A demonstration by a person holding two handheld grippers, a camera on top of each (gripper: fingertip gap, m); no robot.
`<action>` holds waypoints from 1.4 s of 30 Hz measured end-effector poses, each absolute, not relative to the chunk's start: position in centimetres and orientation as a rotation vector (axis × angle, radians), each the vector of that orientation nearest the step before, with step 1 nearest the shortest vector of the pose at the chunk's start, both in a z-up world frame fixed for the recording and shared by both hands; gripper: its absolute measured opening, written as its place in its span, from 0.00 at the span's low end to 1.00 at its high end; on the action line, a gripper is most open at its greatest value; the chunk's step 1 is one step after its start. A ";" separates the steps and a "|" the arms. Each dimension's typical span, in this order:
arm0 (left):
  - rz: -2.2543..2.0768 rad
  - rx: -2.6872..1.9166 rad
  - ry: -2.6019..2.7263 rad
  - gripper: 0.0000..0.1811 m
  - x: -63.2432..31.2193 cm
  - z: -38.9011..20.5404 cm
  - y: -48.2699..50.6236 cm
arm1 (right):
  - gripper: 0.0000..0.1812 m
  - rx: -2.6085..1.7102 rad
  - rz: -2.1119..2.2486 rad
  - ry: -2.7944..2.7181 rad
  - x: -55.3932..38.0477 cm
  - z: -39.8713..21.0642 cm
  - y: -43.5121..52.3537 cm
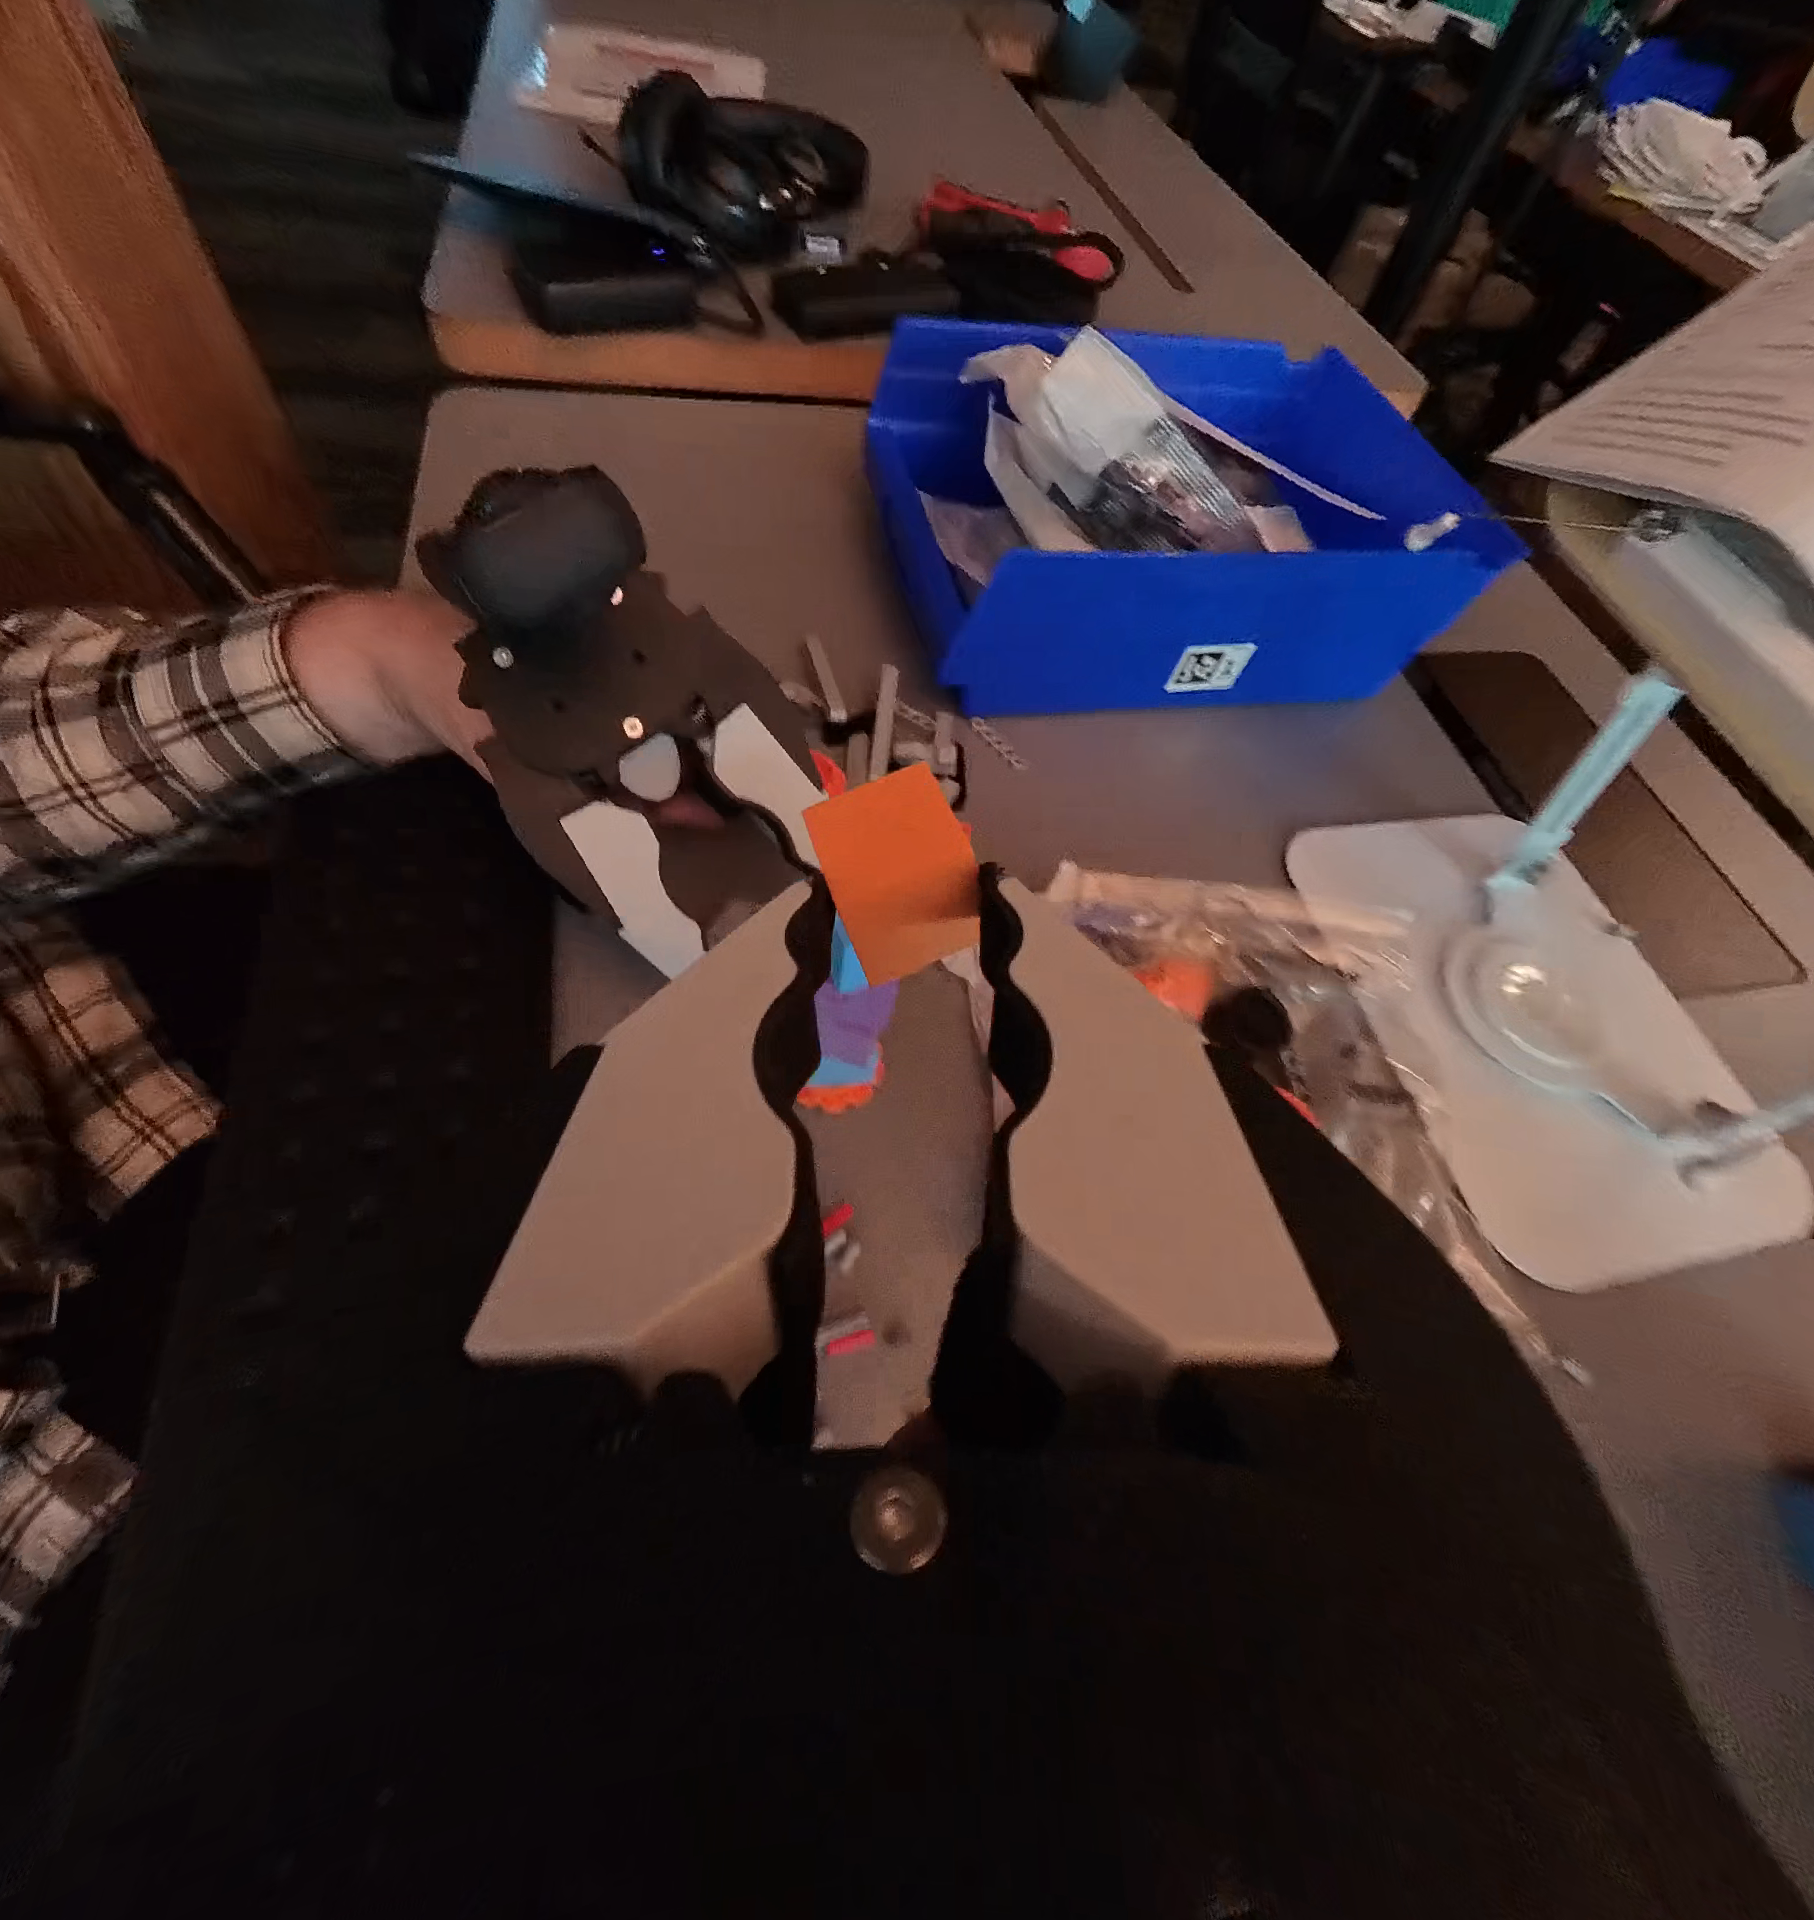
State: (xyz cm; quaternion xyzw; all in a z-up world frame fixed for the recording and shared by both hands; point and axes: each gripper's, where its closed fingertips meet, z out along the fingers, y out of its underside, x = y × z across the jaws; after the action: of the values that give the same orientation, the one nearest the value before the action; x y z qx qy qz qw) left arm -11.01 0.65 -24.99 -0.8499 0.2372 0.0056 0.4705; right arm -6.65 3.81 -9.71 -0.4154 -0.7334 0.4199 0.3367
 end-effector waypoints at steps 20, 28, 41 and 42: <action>-0.007 -2.086 0.592 0.29 -10.8 -25.1 0.6 | 0.16 -1.190 1.348 -1.930 -10.2 -14.5 1.9; -0.009 -2.078 0.590 0.29 -10.8 -24.9 0.6 | 0.26 -1.207 1.219 -1.825 -6.0 -11.2 5.2; 0.012 -2.094 0.595 0.30 -10.9 -25.2 0.4 | 0.29 -1.910 -0.115 -1.337 34.4 -9.8 29.6; 0.013 -2.093 0.592 0.30 -10.9 -25.2 0.4 | 0.29 -1.992 -0.126 -1.288 37.8 -10.4 30.4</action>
State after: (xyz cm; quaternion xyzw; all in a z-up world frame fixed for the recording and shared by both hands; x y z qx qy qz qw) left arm -10.92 0.45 -25.15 -0.8520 0.2412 0.0052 0.4647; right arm 37.76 30.44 -10.45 -0.7777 -0.5029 -0.0493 0.3739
